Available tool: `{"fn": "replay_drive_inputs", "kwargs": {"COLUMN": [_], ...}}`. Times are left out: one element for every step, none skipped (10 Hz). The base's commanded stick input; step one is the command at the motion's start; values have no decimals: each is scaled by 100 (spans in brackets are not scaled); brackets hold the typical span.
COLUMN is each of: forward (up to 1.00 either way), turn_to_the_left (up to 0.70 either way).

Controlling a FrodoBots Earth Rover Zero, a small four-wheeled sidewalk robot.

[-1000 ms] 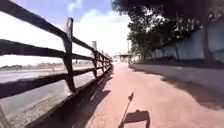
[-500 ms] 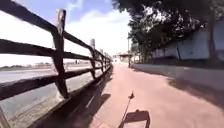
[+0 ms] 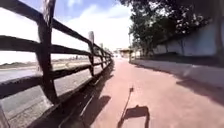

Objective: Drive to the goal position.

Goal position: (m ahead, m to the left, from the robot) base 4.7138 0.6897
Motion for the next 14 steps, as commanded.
{"fn": "replay_drive_inputs", "kwargs": {"forward": [70, 70, 70, 70, 70, 70, 70, 70, 70, 70, 70, 70, 70, 70], "turn_to_the_left": [-8, -8, -8, -8, -8, -8, -8, -8, -8, -8, -8, -8, -8, -8]}}
